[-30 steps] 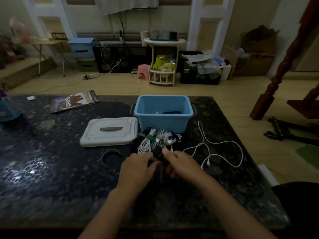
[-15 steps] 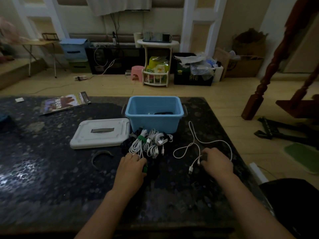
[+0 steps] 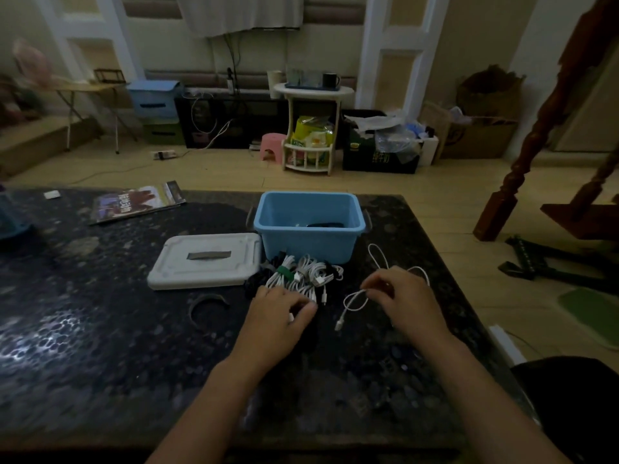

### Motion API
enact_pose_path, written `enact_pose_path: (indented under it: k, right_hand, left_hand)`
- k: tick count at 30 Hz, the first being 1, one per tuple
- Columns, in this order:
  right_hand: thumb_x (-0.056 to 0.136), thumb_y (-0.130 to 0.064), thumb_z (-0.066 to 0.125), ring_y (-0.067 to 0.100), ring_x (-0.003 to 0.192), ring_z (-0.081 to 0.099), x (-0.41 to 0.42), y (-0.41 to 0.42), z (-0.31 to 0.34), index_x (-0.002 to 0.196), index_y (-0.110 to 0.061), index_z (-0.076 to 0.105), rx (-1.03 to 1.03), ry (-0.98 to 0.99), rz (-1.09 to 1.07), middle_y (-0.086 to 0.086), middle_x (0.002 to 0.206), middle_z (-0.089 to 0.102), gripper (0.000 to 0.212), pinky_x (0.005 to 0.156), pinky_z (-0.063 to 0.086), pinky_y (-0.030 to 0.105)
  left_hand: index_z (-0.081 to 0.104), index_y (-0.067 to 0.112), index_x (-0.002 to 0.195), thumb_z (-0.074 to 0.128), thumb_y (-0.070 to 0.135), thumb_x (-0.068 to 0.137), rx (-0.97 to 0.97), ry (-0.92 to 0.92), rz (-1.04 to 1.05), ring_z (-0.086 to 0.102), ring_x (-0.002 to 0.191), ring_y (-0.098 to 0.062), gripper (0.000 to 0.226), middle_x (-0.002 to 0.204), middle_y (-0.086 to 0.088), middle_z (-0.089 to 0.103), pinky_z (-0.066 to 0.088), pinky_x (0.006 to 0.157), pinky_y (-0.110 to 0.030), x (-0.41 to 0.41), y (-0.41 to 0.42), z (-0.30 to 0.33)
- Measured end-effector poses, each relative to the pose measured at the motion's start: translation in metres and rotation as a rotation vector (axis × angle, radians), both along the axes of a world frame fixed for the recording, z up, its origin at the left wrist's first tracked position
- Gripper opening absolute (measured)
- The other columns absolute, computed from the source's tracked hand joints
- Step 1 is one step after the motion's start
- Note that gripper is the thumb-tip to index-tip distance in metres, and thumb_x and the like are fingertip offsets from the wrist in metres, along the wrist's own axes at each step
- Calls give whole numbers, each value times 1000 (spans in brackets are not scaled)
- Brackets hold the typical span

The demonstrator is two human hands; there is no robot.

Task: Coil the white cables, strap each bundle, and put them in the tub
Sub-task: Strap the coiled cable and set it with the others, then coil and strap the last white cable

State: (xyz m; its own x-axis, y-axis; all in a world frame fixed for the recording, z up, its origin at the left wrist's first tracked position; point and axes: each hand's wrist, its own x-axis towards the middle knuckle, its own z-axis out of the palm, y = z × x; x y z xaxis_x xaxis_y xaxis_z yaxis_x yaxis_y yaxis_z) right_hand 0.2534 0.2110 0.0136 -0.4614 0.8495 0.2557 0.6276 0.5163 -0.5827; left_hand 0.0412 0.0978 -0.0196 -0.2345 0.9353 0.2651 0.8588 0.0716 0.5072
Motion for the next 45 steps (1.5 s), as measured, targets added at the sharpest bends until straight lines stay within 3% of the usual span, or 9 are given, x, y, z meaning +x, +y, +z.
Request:
enact_pose_path:
  k: [5, 9, 13, 19, 22, 31, 37, 41, 45]
  right_hand:
    - [87, -18, 75, 0, 87, 63, -29, -26, 21, 93, -30, 74, 32, 152, 169, -14, 93, 67, 14, 78, 51, 17]
    - [87, -17, 75, 1, 85, 63, -46, -43, 28, 94, -28, 74, 4, 215, 251, -14, 89, 67, 13, 75, 49, 15]
    - [89, -17, 73, -6, 74, 59, -65, -58, 29, 97, -27, 72, -23, 228, 316, -16, 85, 67, 13, 67, 42, 9]
    - [93, -37, 68, 1, 62, 59, -72, -56, 21, 97, -31, 65, -168, 104, 311, -9, 78, 66, 8, 65, 52, 25]
    - [98, -35, 60, 6, 64, 62, -73, -55, 17, 86, -26, 69, -191, 61, 354, -7, 72, 67, 17, 72, 55, 38]
    - [95, -28, 65, 4, 77, 62, -93, -65, 14, 93, -36, 71, -50, 63, 400, -15, 80, 67, 11, 76, 52, 31]
    - [97, -39, 57, 7, 77, 61, -100, -66, 14, 91, -27, 64, -64, -35, 387, -13, 77, 64, 16, 76, 52, 40]
    - [98, -47, 54, 7, 81, 60, -101, -67, 13, 91, -32, 63, -58, -142, 380, -15, 82, 64, 19, 75, 50, 34]
    - [103, -42, 45, 19, 89, 61, -99, -67, 7, 93, -25, 63, -70, -299, 389, -3, 90, 67, 27, 77, 48, 36]
  left_hand:
    - [71, 32, 112, 58, 48, 95, -49, -437, -89, 64, 94, 0, 26, 101, 15, 71, 52, 85, -25, 11, -13, 31]
    - [70, 17, 103, 52, 27, 102, -55, -635, -149, 67, 66, -10, 20, 73, 3, 71, 53, 65, -24, 12, -26, 45]
    - [63, 8, 89, 43, 26, 106, -114, -929, -68, 39, 38, -11, 32, 50, 1, 45, 33, 42, -24, 8, -36, 50]
    - [55, 11, 80, 42, 28, 105, 51, -1128, 66, 18, 43, -8, 33, 52, 6, 26, 13, 43, -20, -17, -55, 70]
    - [56, 8, 84, 43, 29, 104, 136, -1230, 51, 18, 45, -9, 31, 55, 3, 27, 13, 45, -24, -32, -67, 78]
    - [59, 25, 128, 50, 38, 99, 6, -1512, -44, 27, 33, -10, 33, 65, -11, 51, 26, 36, -17, -31, -75, 79]
    - [70, 21, 113, 42, 49, 99, -57, -1350, -108, 28, 41, -13, 42, 69, -11, 52, 28, 38, -21, -29, -70, 81]
    - [59, 9, 84, 37, 56, 88, 146, -1029, 94, 45, 51, -20, 52, 61, -12, 48, 39, 49, -25, -22, -61, 74]
    - [57, 16, 77, 34, 49, 97, 341, -1078, 178, 64, 74, -27, 45, 72, -11, 64, 52, 74, -36, -31, -60, 78]
